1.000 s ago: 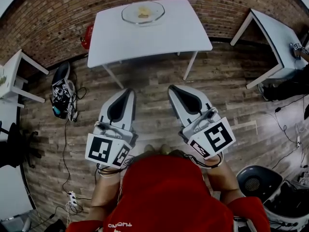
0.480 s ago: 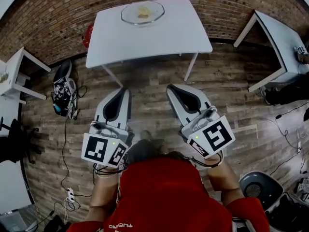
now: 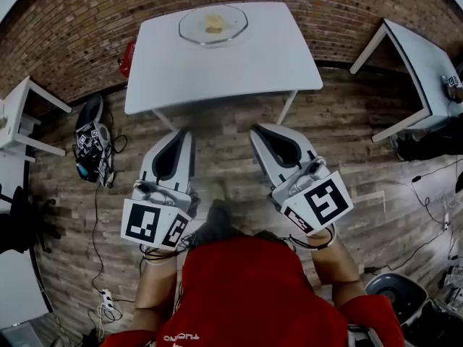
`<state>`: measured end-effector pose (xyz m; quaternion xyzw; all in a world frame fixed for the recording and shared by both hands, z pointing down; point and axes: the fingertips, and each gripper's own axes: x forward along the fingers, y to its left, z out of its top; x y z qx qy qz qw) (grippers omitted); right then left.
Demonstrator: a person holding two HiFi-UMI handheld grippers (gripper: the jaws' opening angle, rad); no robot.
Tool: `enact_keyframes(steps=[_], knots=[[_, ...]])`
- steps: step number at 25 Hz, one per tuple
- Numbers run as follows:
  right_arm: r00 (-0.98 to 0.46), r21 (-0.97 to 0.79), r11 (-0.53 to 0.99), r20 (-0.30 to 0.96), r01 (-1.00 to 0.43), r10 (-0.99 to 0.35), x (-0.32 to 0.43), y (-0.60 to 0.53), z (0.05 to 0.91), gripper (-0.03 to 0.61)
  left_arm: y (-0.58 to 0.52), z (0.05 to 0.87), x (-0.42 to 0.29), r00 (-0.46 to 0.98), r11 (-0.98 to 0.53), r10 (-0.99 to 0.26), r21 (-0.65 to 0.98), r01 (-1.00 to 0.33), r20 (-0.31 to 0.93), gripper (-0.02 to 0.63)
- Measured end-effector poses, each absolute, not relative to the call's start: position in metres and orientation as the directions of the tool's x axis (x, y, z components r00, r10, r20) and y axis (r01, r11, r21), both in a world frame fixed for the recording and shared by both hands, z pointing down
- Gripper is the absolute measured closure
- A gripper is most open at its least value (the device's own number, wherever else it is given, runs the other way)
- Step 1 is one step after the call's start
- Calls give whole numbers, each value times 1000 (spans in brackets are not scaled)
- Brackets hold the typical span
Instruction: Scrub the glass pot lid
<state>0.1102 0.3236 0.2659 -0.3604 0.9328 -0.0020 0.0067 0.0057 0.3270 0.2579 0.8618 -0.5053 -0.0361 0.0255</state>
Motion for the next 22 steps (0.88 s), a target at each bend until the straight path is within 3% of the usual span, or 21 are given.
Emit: enact_keyframes(steps=[22], knots=[[-687, -22, 687, 1, -726, -726, 9, 107, 275, 548, 101, 261, -90, 580, -581, -814, 57, -812, -39, 597]])
